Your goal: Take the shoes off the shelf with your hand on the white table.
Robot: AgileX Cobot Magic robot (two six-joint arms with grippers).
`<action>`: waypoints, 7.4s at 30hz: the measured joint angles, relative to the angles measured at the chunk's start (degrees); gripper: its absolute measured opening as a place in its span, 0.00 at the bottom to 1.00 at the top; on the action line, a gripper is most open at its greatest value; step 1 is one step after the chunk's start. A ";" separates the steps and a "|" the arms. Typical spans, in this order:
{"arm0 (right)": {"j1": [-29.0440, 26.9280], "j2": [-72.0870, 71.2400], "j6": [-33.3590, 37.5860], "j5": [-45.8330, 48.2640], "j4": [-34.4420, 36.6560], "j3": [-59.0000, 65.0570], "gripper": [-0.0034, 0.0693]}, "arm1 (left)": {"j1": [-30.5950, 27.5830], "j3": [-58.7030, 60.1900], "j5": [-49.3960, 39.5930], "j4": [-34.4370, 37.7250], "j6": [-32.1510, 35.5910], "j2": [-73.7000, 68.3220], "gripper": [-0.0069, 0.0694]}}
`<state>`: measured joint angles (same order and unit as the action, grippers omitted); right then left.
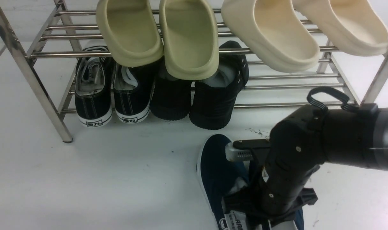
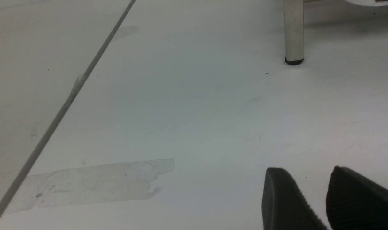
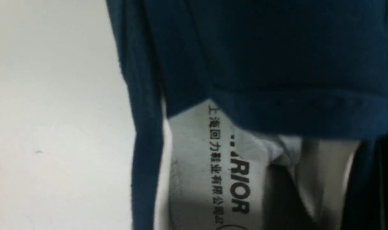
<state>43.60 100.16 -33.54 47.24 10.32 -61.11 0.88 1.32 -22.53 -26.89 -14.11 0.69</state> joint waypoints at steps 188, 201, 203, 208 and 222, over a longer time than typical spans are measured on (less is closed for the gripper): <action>-47.53 -100.75 34.50 -24.89 -8.82 61.92 0.14 | 0.00 0.00 0.00 0.00 0.00 0.00 0.40; -47.53 -100.75 34.50 -24.89 -8.82 61.92 0.16 | 0.00 0.00 0.00 0.00 0.00 0.00 0.40; -47.53 -100.75 34.50 -24.89 -8.82 61.92 0.17 | 0.00 0.00 0.00 0.00 0.00 0.00 0.40; -47.53 -100.75 34.50 -24.89 -8.82 61.92 0.18 | 0.00 0.00 0.00 0.00 0.00 0.00 0.40; -47.53 -100.75 34.50 -24.89 -8.82 61.92 0.20 | 0.00 0.00 0.00 0.00 0.00 0.00 0.40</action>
<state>-3.94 -0.58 0.96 22.36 1.49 0.80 0.88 1.32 -22.53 -26.89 -14.11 0.69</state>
